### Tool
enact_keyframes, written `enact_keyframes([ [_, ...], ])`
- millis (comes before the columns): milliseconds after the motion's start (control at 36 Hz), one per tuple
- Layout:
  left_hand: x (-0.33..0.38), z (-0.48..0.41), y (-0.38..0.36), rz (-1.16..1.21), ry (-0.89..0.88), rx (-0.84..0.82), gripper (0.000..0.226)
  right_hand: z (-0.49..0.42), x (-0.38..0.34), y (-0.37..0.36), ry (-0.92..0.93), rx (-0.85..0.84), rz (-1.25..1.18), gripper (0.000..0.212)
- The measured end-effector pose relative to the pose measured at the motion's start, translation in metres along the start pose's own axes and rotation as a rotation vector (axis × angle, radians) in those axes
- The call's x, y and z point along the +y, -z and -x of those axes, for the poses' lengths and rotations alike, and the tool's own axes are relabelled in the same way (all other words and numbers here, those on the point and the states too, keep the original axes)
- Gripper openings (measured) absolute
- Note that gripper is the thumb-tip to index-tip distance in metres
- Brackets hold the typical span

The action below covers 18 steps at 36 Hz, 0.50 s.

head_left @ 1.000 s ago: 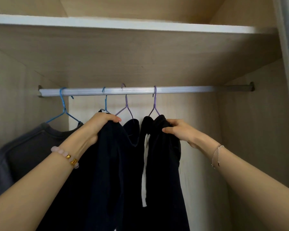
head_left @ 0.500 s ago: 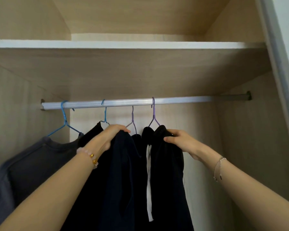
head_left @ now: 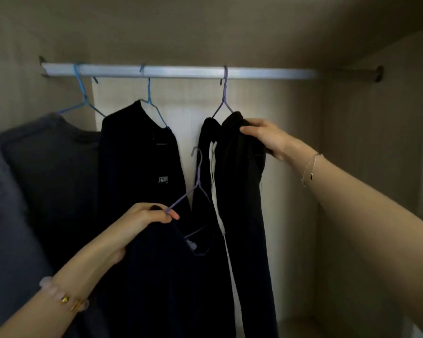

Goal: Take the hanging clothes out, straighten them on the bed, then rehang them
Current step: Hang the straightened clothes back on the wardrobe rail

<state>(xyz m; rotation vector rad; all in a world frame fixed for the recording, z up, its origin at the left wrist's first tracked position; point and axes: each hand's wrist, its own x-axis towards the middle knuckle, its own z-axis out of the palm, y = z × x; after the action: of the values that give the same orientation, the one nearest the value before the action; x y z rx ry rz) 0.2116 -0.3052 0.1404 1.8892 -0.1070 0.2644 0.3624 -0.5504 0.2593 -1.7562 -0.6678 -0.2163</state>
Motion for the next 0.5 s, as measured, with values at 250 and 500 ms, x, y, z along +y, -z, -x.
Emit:
enact_keyframes([
  [250, -0.016, 0.036, 0.016, -0.158, 0.021, -0.273, 0.049, -0.004, 0.004, -0.016, 0.039, 0.044, 0.020, 0.030],
  [500, -0.010, 0.072, 0.044, -0.189, 0.073, -0.603, 0.031, -0.002, 0.002, -0.015, 0.028, 0.049, 0.009, 0.031],
])
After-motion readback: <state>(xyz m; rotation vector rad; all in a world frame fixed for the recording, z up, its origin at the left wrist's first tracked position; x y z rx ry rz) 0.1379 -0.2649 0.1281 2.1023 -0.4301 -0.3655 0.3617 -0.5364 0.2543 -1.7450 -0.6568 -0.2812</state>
